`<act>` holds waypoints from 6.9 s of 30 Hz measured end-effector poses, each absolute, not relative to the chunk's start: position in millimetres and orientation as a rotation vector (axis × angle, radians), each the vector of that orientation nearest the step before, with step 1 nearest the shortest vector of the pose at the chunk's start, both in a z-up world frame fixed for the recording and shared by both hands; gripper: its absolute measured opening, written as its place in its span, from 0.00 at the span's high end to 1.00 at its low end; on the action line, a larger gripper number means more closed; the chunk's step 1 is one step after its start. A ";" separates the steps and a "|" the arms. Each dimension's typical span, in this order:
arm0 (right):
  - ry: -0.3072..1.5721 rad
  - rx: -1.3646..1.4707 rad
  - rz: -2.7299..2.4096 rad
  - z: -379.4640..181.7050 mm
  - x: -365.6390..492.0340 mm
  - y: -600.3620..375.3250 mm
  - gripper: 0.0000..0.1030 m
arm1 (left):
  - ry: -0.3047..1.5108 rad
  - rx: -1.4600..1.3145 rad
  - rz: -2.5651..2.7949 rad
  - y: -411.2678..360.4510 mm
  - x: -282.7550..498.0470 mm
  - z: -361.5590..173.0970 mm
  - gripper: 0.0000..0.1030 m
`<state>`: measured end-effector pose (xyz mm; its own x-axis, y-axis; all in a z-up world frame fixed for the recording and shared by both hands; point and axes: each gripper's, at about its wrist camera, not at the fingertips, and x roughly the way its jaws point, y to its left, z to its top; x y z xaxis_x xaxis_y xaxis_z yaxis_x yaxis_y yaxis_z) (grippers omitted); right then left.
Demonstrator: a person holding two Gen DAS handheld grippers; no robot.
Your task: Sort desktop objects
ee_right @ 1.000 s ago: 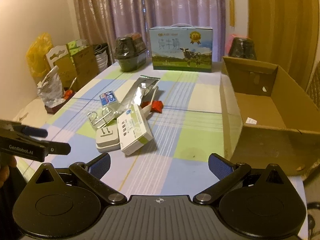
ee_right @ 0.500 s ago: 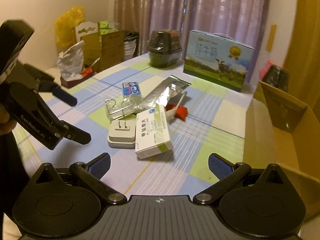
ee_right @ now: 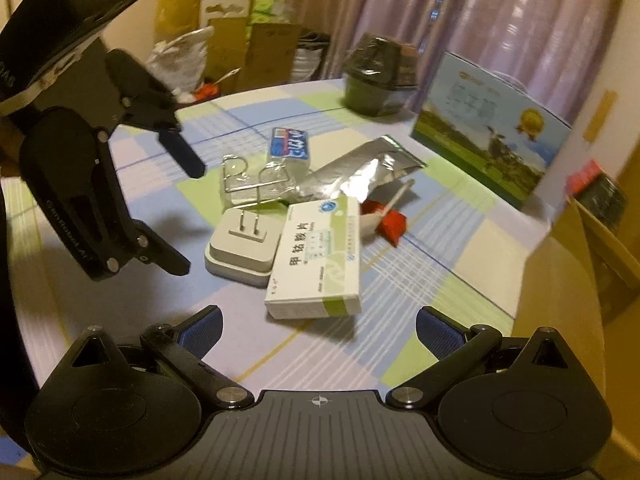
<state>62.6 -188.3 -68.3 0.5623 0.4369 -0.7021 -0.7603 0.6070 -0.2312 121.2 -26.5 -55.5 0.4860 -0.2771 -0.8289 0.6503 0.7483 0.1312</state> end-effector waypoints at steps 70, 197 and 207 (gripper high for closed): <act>0.888 -0.088 0.395 -96.6 84.0 -263.1 0.17 | 0.966 0.328 -0.488 -66.8 119.0 -97.0 0.40; 0.648 0.092 0.110 23.9 160.5 -478.9 0.34 | 0.742 0.148 -0.540 -295.7 187.0 28.3 0.38; 0.620 0.106 0.133 28.2 164.3 -466.9 0.33 | 0.747 0.090 -0.501 -268.0 183.9 29.6 0.38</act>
